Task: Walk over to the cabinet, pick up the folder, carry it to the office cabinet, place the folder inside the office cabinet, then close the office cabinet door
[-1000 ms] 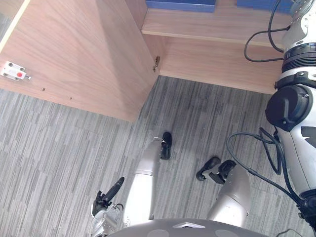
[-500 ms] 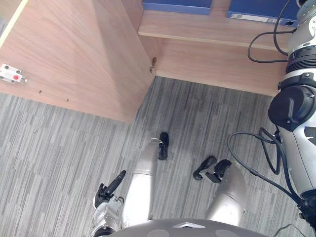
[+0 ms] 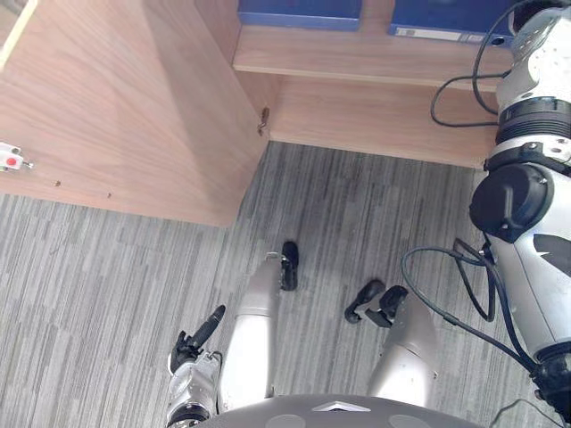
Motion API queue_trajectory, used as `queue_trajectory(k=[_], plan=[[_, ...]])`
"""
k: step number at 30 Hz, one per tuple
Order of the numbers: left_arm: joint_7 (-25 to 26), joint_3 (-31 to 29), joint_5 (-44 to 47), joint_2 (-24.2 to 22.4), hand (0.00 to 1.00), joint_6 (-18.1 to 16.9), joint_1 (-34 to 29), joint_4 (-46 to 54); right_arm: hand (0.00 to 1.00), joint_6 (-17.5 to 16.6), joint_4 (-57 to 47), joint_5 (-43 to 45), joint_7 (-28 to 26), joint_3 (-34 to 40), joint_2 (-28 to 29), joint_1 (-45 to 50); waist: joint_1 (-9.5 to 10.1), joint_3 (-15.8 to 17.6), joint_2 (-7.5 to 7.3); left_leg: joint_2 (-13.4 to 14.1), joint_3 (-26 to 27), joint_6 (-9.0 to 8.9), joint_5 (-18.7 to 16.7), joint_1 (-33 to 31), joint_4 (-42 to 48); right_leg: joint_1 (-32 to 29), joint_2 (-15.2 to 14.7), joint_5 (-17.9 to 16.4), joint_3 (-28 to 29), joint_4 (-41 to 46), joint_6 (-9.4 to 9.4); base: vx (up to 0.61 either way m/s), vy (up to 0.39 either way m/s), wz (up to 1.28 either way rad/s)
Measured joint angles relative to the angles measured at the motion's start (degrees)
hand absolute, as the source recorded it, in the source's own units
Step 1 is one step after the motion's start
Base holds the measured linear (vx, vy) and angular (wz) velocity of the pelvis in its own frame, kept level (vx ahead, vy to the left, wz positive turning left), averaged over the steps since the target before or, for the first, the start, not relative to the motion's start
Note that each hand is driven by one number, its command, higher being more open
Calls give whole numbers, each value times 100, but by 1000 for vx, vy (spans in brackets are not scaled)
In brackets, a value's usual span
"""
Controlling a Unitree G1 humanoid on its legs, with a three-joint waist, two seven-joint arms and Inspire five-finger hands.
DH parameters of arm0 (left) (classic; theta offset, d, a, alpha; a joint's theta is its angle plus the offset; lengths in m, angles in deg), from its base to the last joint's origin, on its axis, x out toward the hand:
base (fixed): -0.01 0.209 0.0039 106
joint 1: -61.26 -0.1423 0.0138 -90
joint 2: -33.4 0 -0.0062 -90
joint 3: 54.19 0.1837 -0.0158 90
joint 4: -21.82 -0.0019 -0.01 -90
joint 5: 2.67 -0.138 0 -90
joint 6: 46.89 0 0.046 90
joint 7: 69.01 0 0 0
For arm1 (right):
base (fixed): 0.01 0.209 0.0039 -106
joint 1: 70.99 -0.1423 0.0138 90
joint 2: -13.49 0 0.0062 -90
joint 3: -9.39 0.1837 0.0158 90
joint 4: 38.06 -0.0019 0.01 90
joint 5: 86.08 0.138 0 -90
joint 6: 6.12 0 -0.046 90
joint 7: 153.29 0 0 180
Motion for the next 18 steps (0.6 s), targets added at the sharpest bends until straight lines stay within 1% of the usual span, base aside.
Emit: queue_trajectory(k=[1,2,4,8,10,11,13,14,15,16,17,18], plan=[[-8,0,-1,0,100,-1,-1,-46,100,278,8,-687,-106,-337,2,41,-58,10,-16,19,43,-2,-1,74,-57,44,24,28,14,-69,14,-1,82,-23],[-9,20,-2,-1,100,-2,-5,-87,100,557,14,-1229,-198,-615,4,42,-80,10,-16,88,101,24,-15,145,-82,110,95,77,17,-151,-45,3,70,-25],[-24,88,-2,-4,100,-2,-5,-102,100,791,14,-1809,-280,-927,7,50,-94,13,-28,119,150,28,-19,343,-190,283,138,114,12,-282,-49,20,62,-19],[-24,132,-5,30,100,-40,-32,-111,100,906,5,-2362,-389,-1422,22,373,-109,0,-63,149,285,33,3,911,-574,763,260,208,7,-661,-16,53,42,-15],[-16,313,-4,113,100,-116,-42,-204,100,944,-253,-2533,-486,-1792,58,888,-149,-5,-70,163,361,20,76,1412,-975,1218,394,326,-41,-1076,42,72,26,-16],[-17,349,-4,133,100,-120,-53,-215,100,944,-321,-2551,-501,-1869,86,1032,-169,-7,-75,162,377,13,98,1560,-1088,1358,420,359,-63,-1190,58,119,22,-11],[-19,587,-9,259,100,-131,-91,-317,100,984,-682,-2736,-625,-2082,167,1720,-273,-27,-90,151,429,-17,195,2183,-1603,1977,564,497,-170,-1725,130,150,9,-10],[-23,658,-14,292,100,-129,-98,-341,100,996,-773,-2750,-667,-2119,180,1912,-286,-44,-106,148,439,-30,233,2355,-1761,2136,613,541,-188,-1884,158,164,-7,-15],[-26,776,-15,358,100,-134,-108,-400,100,1006,-929,-2752,-709,-2162,206,2277,-299,-96,-155,145,487,-41,318,2676,-2077,2421,711,641,-206,-2197,187,173,-10,-18],[-26,887,-16,412,100,-133,-128,-471,100,1007,-1068,-2788,-740,-2194,237,2649,-336,-228,-179,149,514,-60,397,2932,-2378,2671,818,754,-258,-2537,231,180,-2,-17],[-28,954,-15,443,100,-136,-168,-480,100,1007,-1121,-2863,-751,-2207,274,2806,-363,-301,-196,149,523,-69,440,3038,-2536,2787,871,810,-296,-2705,248,190,10,-13],[-43,1065,-22,495,100,-143,-252,-494,100,1007,-1149,-2975,-802,-2213,364,3058,-452,-419,-229,149,570,-85,539,3296,-2852,3020,995,951,-325,-3067,288,196,26,-18]])
